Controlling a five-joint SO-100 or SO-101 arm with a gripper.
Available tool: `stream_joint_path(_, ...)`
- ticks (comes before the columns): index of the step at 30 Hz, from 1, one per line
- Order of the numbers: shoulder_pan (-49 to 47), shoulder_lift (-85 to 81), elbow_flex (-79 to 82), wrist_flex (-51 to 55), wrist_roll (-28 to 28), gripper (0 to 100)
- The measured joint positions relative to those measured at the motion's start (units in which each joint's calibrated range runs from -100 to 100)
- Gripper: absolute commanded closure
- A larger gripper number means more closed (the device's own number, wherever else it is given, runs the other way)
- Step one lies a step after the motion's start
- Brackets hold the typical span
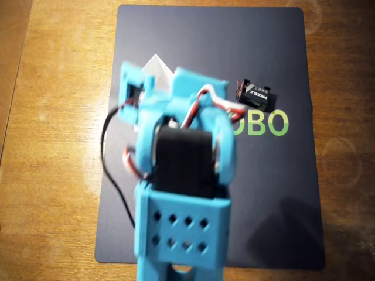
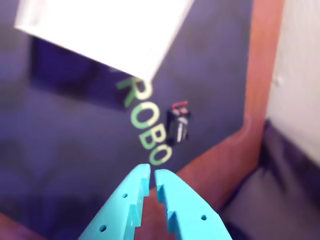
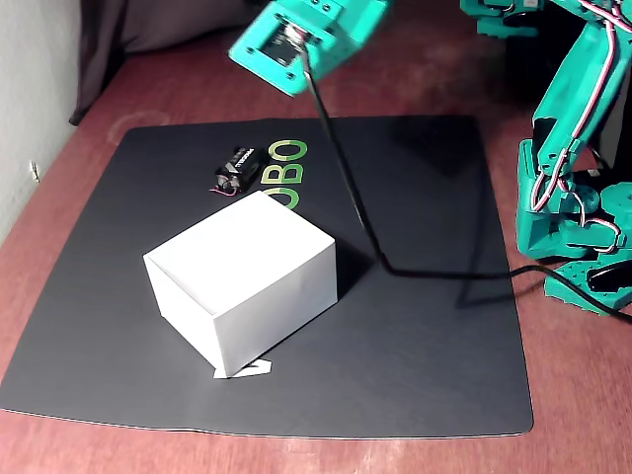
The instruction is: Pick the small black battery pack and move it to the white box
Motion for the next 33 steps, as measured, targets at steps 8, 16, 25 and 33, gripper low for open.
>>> stream_joint_path(8, 12.0, 8.5, -7.0, 0.0, -1.0, 99)
stream_joint_path(16, 18.7, 14.7, -7.0, -12.6, -0.9, 91)
stream_joint_path(25, 22.7, 25.1, -7.0, -18.5, -0.2, 83)
stream_joint_path(33, 23.5, 33.6, -7.0, -24.0, 2.0, 83)
